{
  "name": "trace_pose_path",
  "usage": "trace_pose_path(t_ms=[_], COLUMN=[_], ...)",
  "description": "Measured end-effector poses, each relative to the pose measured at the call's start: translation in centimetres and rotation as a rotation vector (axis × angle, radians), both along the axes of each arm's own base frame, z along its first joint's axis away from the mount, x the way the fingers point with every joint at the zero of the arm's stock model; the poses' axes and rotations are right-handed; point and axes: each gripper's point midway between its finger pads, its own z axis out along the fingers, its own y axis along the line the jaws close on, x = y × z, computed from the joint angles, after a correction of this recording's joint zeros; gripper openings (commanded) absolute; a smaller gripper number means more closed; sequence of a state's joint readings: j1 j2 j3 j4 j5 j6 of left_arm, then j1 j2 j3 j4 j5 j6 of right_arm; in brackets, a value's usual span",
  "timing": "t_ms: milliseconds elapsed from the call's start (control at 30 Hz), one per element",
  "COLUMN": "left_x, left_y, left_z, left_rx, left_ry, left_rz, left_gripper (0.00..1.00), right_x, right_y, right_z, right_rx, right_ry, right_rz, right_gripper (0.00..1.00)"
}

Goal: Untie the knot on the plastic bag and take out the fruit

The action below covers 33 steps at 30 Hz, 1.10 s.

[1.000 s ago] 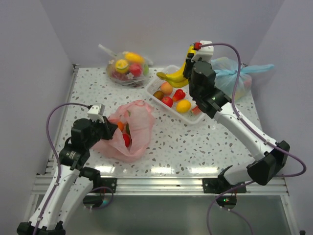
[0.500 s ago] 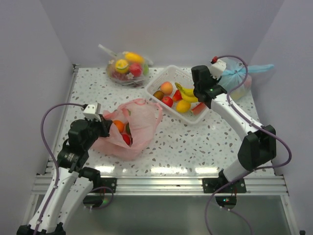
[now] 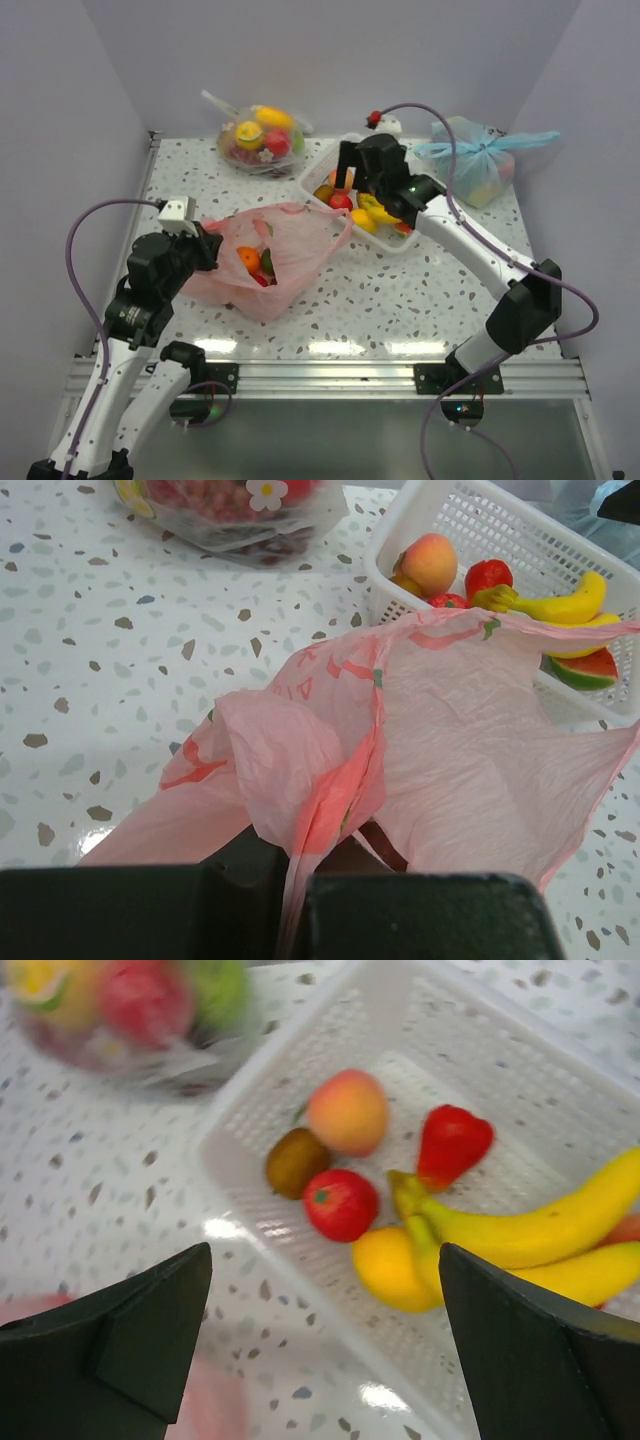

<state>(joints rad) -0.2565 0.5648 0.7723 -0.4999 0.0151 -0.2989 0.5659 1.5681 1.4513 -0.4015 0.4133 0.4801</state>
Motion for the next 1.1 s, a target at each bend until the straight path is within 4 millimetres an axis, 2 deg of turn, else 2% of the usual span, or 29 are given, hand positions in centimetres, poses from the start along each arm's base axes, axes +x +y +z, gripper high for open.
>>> trace_pose_path(t_ms=[67, 133, 200, 267, 333, 367, 433, 467, 567, 667, 733, 767, 800, 867, 900, 967, 1000, 1033, 1100], left_x=[-0.1, -0.3, -0.7, -1.0, -1.5, -1.7, -2.3, -2.6, -3.4, -4.2, -4.7, -5.0, -5.1, -5.5, -5.7, -5.9, -6.0, -6.1, -6.2], left_y=[-0.2, -0.3, -0.4, -0.4, -0.4, -0.4, -0.3, -0.3, -0.2, -0.1, -0.1, 0.0, 0.0, 0.0, 0.0, -0.1, -0.2, -0.2, -0.4], left_z=[-0.5, -1.2, -1.9, -2.5, -3.0, -3.3, -3.7, -3.9, -4.3, -4.8, -5.4, -5.7, -5.9, -6.4, -6.7, -7.3, -7.7, -8.1, -8.9], left_rx=[-0.013, -0.021, -0.034, -0.046, -0.059, -0.067, -0.081, -0.091, -0.112, -0.128, -0.136, -0.138, -0.142, -0.149, -0.151, -0.16, -0.163, -0.166, -0.171], left_ry=[0.029, 0.066, 0.106, 0.14, 0.171, 0.187, 0.217, 0.229, 0.257, 0.28, 0.299, 0.312, 0.321, 0.341, 0.35, 0.369, 0.379, 0.391, 0.415], left_rz=[0.0, 0.0, 0.003, 0.009, 0.015, 0.02, 0.031, 0.037, 0.049, 0.06, 0.065, 0.068, 0.072, 0.078, 0.078, 0.081, 0.081, 0.081, 0.077], left_gripper=[0.0, 0.0, 0.0, 0.0, 0.0, 0.0, 0.0, 0.0, 0.0, 0.0, 0.0, 0.0, 0.0, 0.0, 0.0, 0.0, 0.0, 0.0, 0.0], right_x=[-2.4, -5.7, -9.3, -12.0, -13.5, -13.9, -14.4, -14.7, -15.6, -17.0, -18.0, -18.4, -18.7, -18.9, -18.9, -18.9, -19.0, -19.0, -19.1], right_y=[5.2, 10.2, 14.2, 16.9, 18.8, 19.6, 21.0, 21.5, 21.9, 20.1, 18.5, 17.9, 17.4, 17.1, 17.1, 17.2, 17.1, 17.0, 16.8], right_z=[1.8, 3.3, 4.3, 4.7, 4.5, 4.0, 1.8, 0.0, -7.0, -14.3, -17.7, -18.7, -19.5, -20.2, -20.5, -20.9, -21.1, -21.3, -21.4], right_rx=[-0.023, -0.041, -0.059, -0.081, -0.102, -0.114, -0.139, -0.162, -0.227, -0.298, -0.329, -0.336, -0.34, -0.33, -0.321, -0.304, -0.297, -0.296, -0.297], right_ry=[-0.034, -0.073, -0.103, -0.117, -0.119, -0.11, -0.07, -0.036, 0.099, 0.249, 0.325, 0.347, 0.366, 0.377, 0.377, 0.371, 0.371, 0.37, 0.368], right_rz=[0.182, 0.355, 0.505, 0.608, 0.665, 0.679, 0.699, 0.708, 0.707, 0.675, 0.646, 0.635, 0.623, 0.607, 0.6, 0.593, 0.59, 0.59, 0.59], right_gripper=[0.99, 0.99, 0.99, 0.99, 0.99, 0.99, 0.99, 0.99, 0.99, 0.99, 0.95, 0.92, 0.81, 0.64, 0.46, 0.27, 0.1, 0.02, 0.0])
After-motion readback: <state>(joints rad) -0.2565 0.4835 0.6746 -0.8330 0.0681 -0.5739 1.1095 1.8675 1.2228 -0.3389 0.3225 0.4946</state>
